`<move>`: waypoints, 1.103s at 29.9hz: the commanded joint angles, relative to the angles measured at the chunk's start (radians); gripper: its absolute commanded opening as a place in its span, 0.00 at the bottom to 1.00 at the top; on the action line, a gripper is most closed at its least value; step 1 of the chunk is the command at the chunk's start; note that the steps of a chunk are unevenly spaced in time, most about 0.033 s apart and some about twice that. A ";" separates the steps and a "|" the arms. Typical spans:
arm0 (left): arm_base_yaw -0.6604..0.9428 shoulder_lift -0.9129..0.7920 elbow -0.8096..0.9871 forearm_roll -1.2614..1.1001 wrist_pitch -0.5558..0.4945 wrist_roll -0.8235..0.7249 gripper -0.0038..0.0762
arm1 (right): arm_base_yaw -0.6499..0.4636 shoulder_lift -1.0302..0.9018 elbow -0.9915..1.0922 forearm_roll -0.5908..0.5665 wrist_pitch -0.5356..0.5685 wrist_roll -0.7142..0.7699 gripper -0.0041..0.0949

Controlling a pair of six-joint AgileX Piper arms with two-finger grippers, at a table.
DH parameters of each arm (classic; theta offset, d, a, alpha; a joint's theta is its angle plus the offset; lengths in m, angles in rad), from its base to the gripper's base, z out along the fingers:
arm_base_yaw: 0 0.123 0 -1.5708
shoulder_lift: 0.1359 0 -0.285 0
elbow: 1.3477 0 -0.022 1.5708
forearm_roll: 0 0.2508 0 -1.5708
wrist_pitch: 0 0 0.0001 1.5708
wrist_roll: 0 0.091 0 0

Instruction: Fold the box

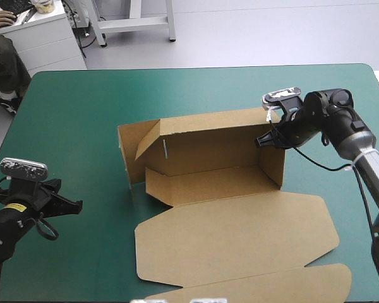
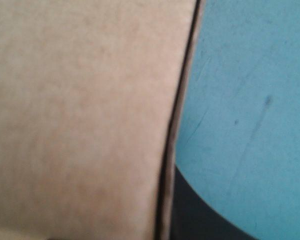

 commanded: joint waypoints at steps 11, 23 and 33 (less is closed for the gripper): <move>0.000 -0.006 -0.026 -0.076 -0.034 0.010 0.04 | -0.002 0.241 -0.226 0.048 -0.141 -0.019 0.35; 0.000 -0.006 -0.026 -0.076 -0.027 0.010 0.04 | -0.020 0.197 -0.338 0.038 -0.045 -0.017 0.79; 0.000 -0.006 -0.026 -0.076 -0.027 0.010 0.04 | -0.046 0.044 -0.405 0.025 0.093 0.009 0.79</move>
